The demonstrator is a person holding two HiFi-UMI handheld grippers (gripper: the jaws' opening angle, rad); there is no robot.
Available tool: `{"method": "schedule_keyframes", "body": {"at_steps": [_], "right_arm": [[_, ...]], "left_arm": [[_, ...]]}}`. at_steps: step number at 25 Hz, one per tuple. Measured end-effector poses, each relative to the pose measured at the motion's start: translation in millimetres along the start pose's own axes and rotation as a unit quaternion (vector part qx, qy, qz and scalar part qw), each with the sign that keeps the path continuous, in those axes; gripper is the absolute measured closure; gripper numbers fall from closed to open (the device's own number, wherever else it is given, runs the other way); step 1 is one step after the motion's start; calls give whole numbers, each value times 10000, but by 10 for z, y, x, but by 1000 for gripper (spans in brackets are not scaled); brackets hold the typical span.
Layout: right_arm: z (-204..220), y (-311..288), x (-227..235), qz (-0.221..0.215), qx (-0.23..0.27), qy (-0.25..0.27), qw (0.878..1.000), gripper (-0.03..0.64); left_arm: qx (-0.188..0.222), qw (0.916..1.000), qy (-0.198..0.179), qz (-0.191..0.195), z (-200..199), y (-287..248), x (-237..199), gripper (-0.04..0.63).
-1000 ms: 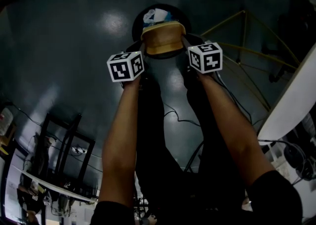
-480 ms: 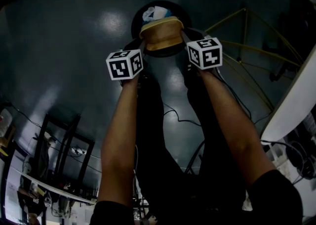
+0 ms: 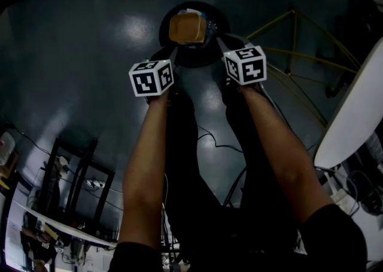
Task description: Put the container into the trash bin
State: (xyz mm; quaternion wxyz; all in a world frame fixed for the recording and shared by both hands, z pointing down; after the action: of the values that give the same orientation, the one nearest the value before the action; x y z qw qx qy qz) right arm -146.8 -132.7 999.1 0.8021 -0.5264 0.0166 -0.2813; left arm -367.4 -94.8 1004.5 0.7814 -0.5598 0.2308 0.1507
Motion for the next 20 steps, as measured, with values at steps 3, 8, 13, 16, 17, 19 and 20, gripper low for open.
{"method": "schedule_keyframes", "body": {"at_steps": [3,8,13,16,17,19,20], "right_arm": [[-180,95,-100,-40,146,16,9999,560],[-503,359,-337,-197,383,115,9990,561],[-805,724,-566,-398,671,12,9970,561],[-986,959,-677,-449,809,118,9956,561],[-1070,1038,-704,-456,856,167,9951,561],[-1252,1211,-759,-465,958,248,9940,561],[-1327,1310,-793,-467,996,284,9935,561]], "left_arm": [[18,10000,-34,50,-112,90,74,511],[127,9999,-46,92,-337,347,253,543],[287,9994,-159,101,-540,656,497,568],[394,9990,-155,134,-649,869,641,580],[438,9988,-164,153,-710,950,694,583],[520,9982,-210,203,-850,1130,813,589],[544,9980,-236,234,-906,1228,879,589]]}}
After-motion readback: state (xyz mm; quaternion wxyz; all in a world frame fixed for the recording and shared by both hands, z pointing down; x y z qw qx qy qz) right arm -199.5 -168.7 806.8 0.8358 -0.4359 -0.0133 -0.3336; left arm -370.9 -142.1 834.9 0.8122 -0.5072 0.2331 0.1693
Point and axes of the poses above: the fingertips, and each gripper's own axes: y backward along the fingers, x to its right, z out of its underside, the point moved 8 cm from there along y, backward along the fingers, and after that the axes turned 4 degrees about y, right-handed, at the moved point
